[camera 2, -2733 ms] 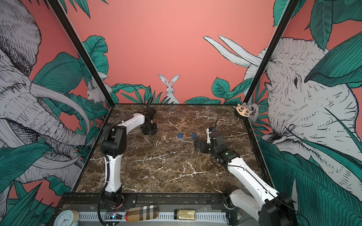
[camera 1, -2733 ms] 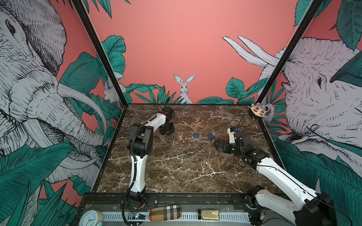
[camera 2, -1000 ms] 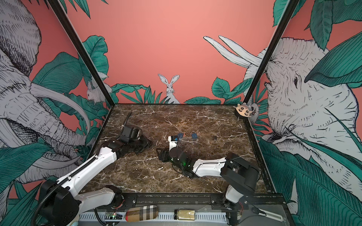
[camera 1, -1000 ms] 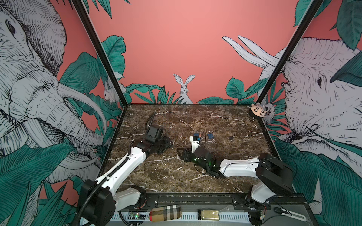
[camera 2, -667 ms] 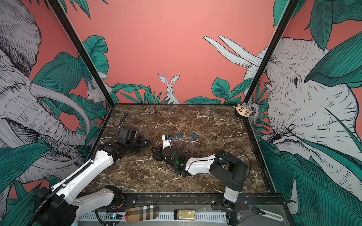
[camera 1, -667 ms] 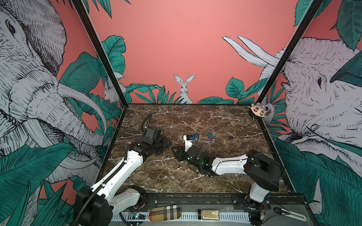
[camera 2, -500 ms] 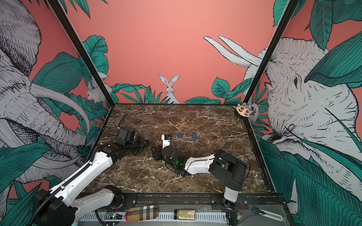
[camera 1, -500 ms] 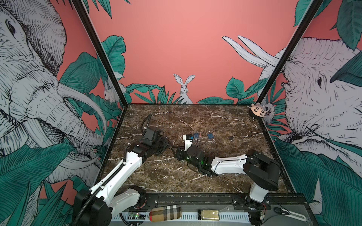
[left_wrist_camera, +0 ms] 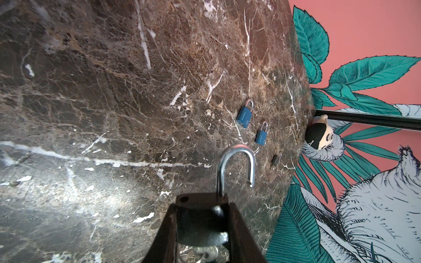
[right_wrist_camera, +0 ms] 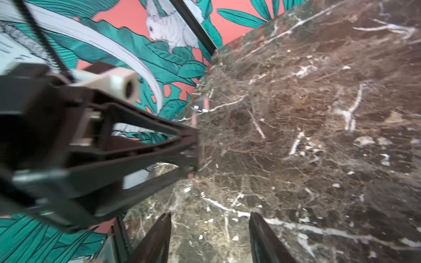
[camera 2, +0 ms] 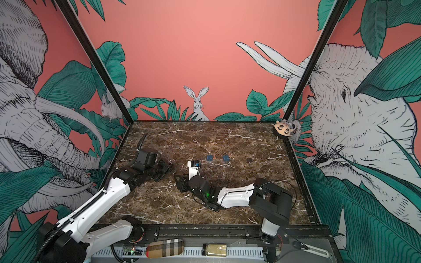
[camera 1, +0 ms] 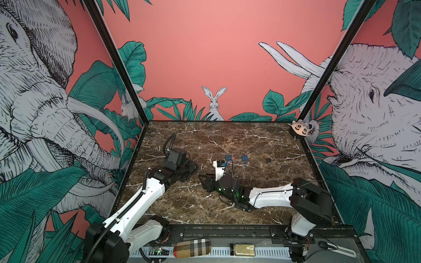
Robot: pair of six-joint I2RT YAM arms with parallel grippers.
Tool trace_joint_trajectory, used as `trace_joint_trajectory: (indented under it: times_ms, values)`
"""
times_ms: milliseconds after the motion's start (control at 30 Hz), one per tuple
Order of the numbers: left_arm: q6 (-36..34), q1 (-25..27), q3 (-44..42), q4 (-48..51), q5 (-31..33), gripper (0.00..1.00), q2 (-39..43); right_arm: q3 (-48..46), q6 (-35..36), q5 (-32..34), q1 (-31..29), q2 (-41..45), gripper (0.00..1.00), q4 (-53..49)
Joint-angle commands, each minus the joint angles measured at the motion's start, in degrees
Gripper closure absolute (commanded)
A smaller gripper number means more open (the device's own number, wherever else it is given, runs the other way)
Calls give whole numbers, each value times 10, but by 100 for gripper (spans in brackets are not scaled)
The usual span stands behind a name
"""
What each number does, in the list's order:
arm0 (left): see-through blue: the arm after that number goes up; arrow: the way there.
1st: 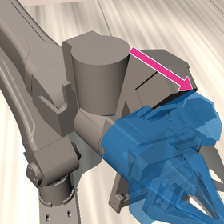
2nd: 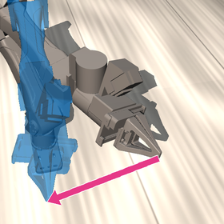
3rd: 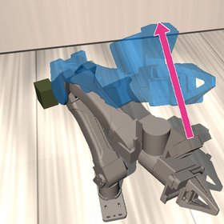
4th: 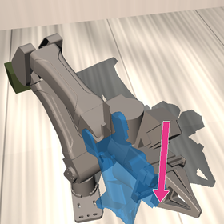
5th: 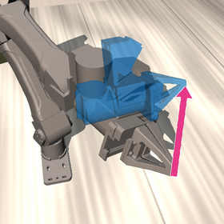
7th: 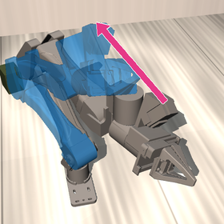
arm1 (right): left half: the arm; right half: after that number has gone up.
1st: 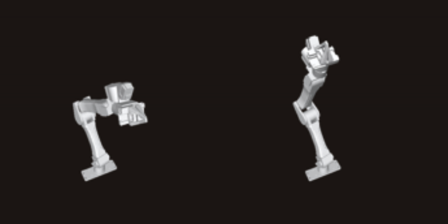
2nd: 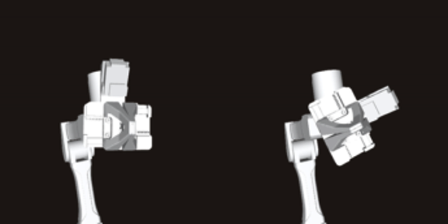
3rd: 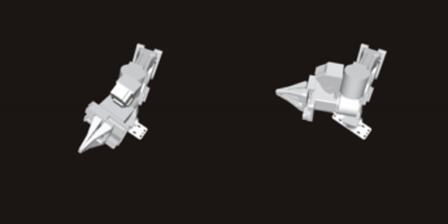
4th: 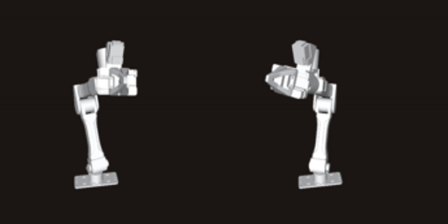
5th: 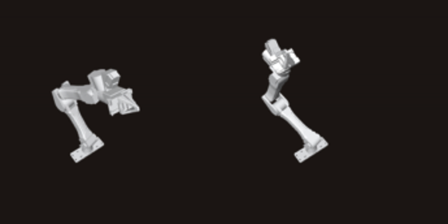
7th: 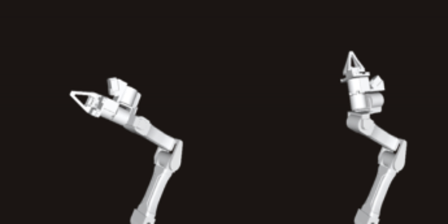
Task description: Lock with the key
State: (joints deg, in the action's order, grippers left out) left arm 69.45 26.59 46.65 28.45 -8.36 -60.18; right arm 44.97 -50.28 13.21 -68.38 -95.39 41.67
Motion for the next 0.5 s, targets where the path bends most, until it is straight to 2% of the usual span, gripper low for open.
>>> trace_joint_trajectory:
  times_ms: [0,100,233,467]
  values:
    - [4,2,-2,4,8,85,15,2,20,13,-12,16,43,17]
    - [6,1,-3,3,5,85,16,12,27,11,-13,4,42,26]
    - [10,1,-6,3,3,85,25,56,39,12,-13,-14,47,-14]
    - [16,2,-6,2,-6,85,36,68,16,18,4,-36,53,-9]
